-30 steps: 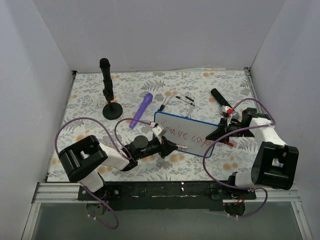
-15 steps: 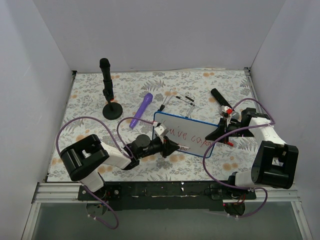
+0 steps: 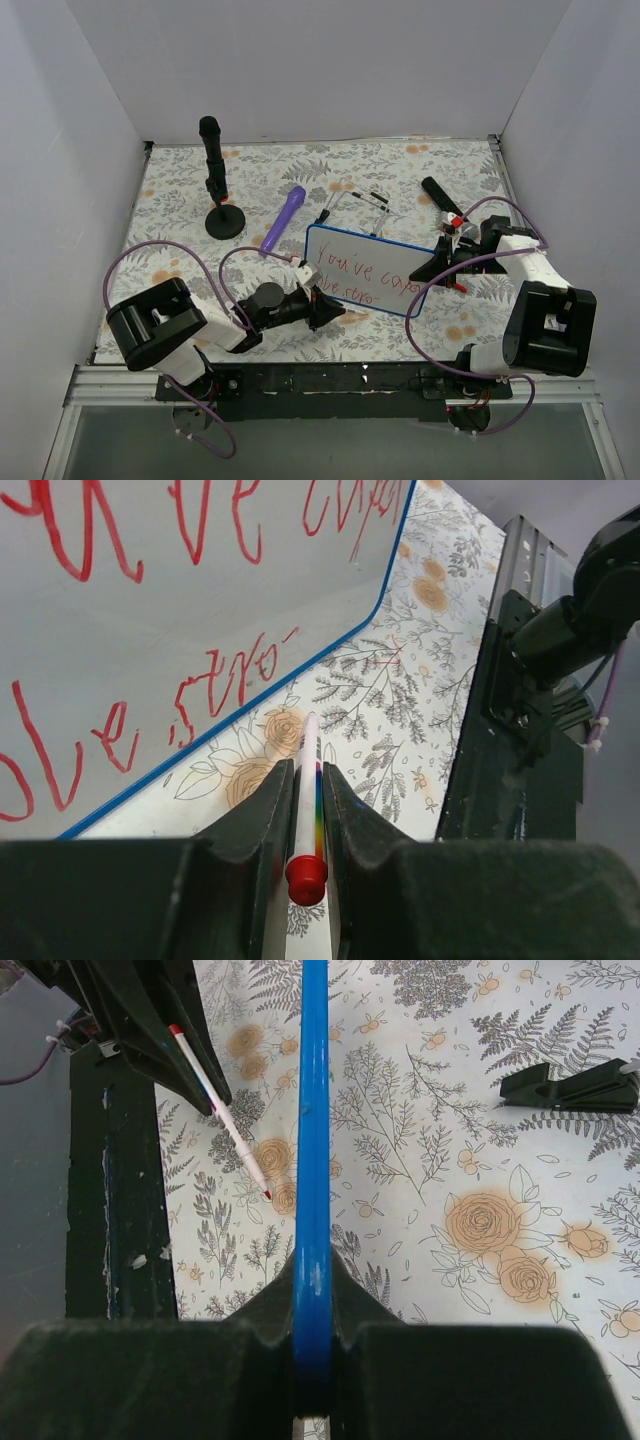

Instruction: Write a sentence on the whiteboard

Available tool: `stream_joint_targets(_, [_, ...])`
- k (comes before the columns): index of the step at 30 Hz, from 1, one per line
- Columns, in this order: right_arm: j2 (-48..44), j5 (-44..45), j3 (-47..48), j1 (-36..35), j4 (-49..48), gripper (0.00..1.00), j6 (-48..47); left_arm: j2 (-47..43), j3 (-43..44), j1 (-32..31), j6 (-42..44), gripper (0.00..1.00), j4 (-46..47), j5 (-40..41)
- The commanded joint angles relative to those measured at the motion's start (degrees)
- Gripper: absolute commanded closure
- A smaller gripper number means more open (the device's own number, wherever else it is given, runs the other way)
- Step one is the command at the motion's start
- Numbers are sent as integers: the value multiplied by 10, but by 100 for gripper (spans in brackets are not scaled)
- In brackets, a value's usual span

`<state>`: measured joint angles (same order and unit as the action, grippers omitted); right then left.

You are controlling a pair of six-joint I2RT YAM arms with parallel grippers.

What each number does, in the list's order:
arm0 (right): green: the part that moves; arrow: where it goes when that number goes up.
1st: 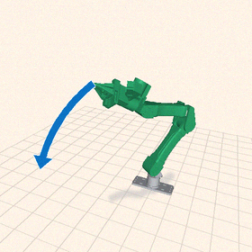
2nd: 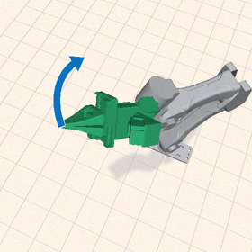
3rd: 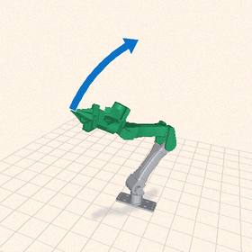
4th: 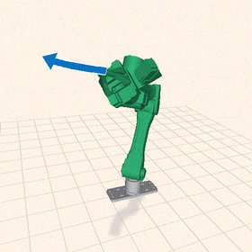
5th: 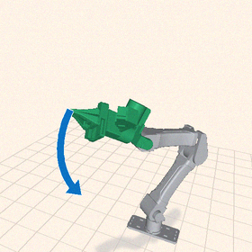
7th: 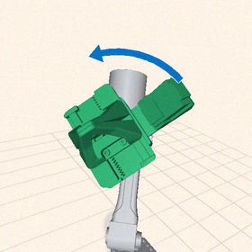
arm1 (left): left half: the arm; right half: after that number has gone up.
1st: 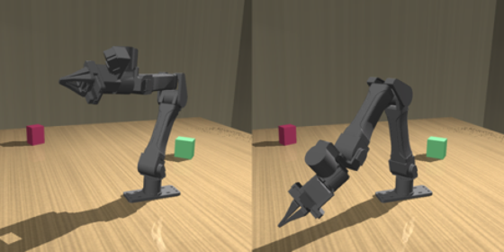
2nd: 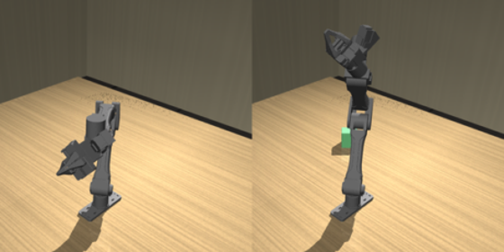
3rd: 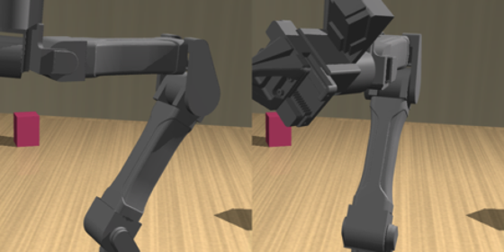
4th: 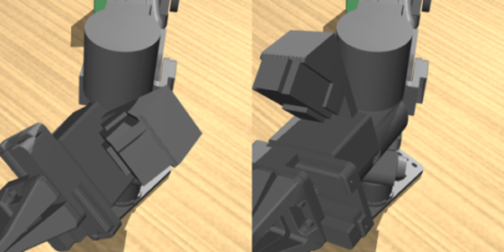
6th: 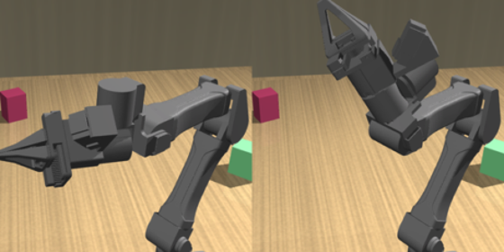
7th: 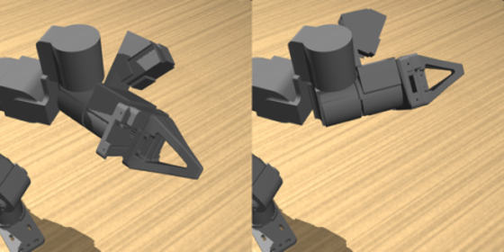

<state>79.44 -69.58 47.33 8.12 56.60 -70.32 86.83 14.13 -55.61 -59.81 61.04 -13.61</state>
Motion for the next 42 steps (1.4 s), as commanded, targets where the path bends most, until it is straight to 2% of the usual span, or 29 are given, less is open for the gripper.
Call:
stream_joint_targets(1, [5, 67, 0, -5, -11, 99, -2, -25, 0, 2, 3, 100, 28, -26])
stream_joint_targets(14, [13, 57, 8, -5, 11, 99, -24, -27, 30, 2, -9, 100, 20, -32])
stream_joint_targets(24, [2, 58, 0, -6, -9, 99, -8, -58, 13, 2, -41, 100, 13, 20])
stream_joint_targets(42, [1, 59, 2, -6, -3, 99, -10, 19, 62, 1, -32, 100, 13, 50])
